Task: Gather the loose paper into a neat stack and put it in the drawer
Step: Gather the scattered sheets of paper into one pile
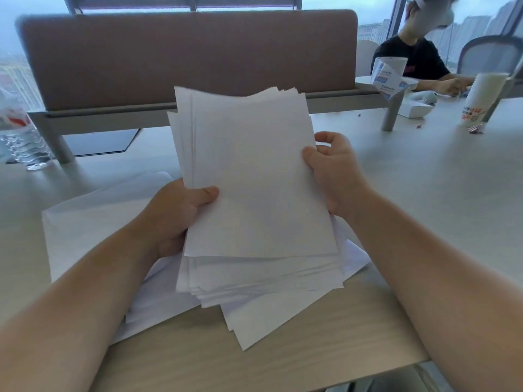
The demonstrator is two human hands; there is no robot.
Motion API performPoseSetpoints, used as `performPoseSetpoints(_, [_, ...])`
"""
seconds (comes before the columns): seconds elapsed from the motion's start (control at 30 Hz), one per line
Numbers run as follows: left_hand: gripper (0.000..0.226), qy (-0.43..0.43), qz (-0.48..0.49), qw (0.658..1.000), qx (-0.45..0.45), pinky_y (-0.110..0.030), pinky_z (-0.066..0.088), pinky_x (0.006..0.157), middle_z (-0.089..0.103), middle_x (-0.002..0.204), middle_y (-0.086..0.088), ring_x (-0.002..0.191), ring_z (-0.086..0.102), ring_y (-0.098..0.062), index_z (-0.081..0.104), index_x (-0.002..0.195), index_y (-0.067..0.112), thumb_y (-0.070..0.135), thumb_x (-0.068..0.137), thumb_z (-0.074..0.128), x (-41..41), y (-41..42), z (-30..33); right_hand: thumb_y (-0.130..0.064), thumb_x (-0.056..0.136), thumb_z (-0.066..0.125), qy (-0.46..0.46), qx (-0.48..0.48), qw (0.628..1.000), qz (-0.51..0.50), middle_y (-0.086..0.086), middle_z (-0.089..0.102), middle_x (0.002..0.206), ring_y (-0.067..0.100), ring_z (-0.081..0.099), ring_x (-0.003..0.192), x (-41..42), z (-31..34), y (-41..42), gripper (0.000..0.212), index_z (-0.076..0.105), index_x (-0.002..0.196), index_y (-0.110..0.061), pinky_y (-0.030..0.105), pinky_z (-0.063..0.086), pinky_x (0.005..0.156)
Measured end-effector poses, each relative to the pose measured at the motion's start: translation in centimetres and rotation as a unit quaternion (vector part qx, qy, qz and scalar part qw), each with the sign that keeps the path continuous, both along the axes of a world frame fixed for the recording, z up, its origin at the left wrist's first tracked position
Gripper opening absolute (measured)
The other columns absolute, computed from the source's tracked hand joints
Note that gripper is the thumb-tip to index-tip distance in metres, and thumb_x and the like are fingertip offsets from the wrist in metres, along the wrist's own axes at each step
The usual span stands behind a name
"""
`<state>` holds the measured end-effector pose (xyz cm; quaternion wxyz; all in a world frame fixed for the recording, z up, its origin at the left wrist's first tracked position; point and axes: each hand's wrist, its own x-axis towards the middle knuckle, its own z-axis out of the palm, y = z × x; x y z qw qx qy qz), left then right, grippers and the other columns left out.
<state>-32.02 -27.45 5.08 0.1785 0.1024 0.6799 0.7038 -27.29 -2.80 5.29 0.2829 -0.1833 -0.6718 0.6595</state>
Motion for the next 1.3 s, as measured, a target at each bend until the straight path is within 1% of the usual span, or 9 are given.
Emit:
performPoseSetpoints(0.1, [0.011,0.027,0.075,0.996,0.041,-0.022,0.054,0.044,0.077,0.066,0.006,0.055,0.073,-0.010,0.069,0.105,0.014,0.007,0.101,0.061,-0.6,-0.3,0.3,-0.020,0.103,0.051,-0.016,-0.024,0.999,0.027,0.003,0.071,0.097,0.019,0.064,0.072,0.1,0.2,0.0,0.012,0.063,0.101,-0.022,0.033,0.053,0.064])
performPoseSetpoints(0.23, [0.018,0.033,0.177,0.974,0.137,-0.025,0.060,0.052,0.078,0.073,0.012,0.065,0.076,-0.008,0.067,0.105,0.021,0.004,0.101,0.060,-2.2,-1.1,0.3,-0.009,0.099,0.044,-0.123,0.193,0.973,0.013,0.003,0.068,0.100,0.020,0.059,0.084,-0.1,-0.3,0.4,0.026,0.070,0.095,-0.013,0.027,0.046,0.070])
performPoseSetpoints(0.33, [0.020,0.036,0.253,0.951,0.176,-0.033,0.063,0.068,0.078,0.092,0.008,0.080,0.077,-0.013,0.065,0.101,0.023,0.004,0.097,0.062,-3.6,-1.9,-0.1,-0.026,0.094,0.062,-0.259,0.387,0.884,0.049,0.010,0.064,0.110,0.022,0.056,0.089,0.7,-0.3,0.0,0.023,0.069,0.107,-0.008,0.029,0.041,0.076])
performPoseSetpoints(0.43, [0.018,0.031,0.302,0.936,0.178,-0.030,0.061,0.063,0.071,0.093,0.006,0.075,0.073,-0.011,0.060,0.098,0.023,0.006,0.095,0.063,-4.4,-2.3,-0.6,-0.060,0.083,0.073,-0.390,0.474,0.777,0.140,0.005,0.049,0.140,0.025,0.055,0.115,1.8,0.0,-1.3,0.070,0.055,0.136,-0.018,0.034,0.044,0.094])
performPoseSetpoints(0.57, [0.022,0.035,0.334,0.925,0.180,-0.022,0.056,0.050,0.069,0.092,0.011,0.066,0.069,-0.004,0.060,0.109,0.025,0.008,0.095,0.063,-4.7,-2.2,-0.8,-0.071,0.069,0.079,-0.410,0.511,0.744,0.133,0.004,0.060,0.126,0.027,0.057,0.112,2.2,0.2,-2.7,0.083,0.053,0.126,-0.017,0.039,0.050,0.095])
performPoseSetpoints(0.67, [0.022,0.042,0.334,0.925,0.175,-0.011,0.045,0.040,0.063,0.090,0.007,0.057,0.060,0.005,0.057,0.116,0.022,0.009,0.098,0.060,-4.2,-1.6,-0.7,-0.066,0.070,0.082,-0.405,0.511,0.748,0.123,0.001,0.062,0.108,0.026,0.059,0.097,2.4,0.4,-3.5,0.070,0.051,0.110,-0.018,0.036,0.049,0.081])
performPoseSetpoints(0.83, [0.023,0.049,0.325,0.932,0.156,-0.005,0.038,0.040,0.065,0.101,0.002,0.056,0.058,0.006,0.058,0.122,0.016,0.010,0.100,0.058,-4.0,-1.3,-1.0,-0.042,0.075,0.085,-0.352,0.467,0.803,0.111,0.003,0.062,0.119,0.027,0.062,0.097,2.1,0.1,-3.4,0.075,0.045,0.133,-0.017,0.039,0.055,0.085])
performPoseSetpoints(1.17, [0.028,0.019,0.381,0.906,0.182,-0.025,0.060,0.058,0.065,0.095,0.013,0.070,0.067,-0.002,0.057,0.122,0.029,0.016,0.097,0.059,-4.7,-2.9,-0.7,-0.020,0.093,0.066,-0.227,0.235,0.945,-0.028,0.013,0.072,0.094,0.027,0.066,0.073,1.3,0.8,2.9,0.015,0.072,0.096,-0.007,0.027,0.052,0.063])
performPoseSetpoints(1.3, [0.049,-0.015,0.398,0.903,0.164,-0.026,0.052,0.058,0.055,0.108,-0.002,0.062,0.054,-0.009,0.052,0.146,0.006,0.024,0.100,0.056,-5.0,-3.4,-0.8,-0.023,0.096,0.065,-0.185,0.103,0.976,-0.057,0.018,0.070,0.086,0.030,0.068,0.073,1.0,-0.4,4.4,0.025,0.065,0.074,-0.010,0.054,0.063,0.077])
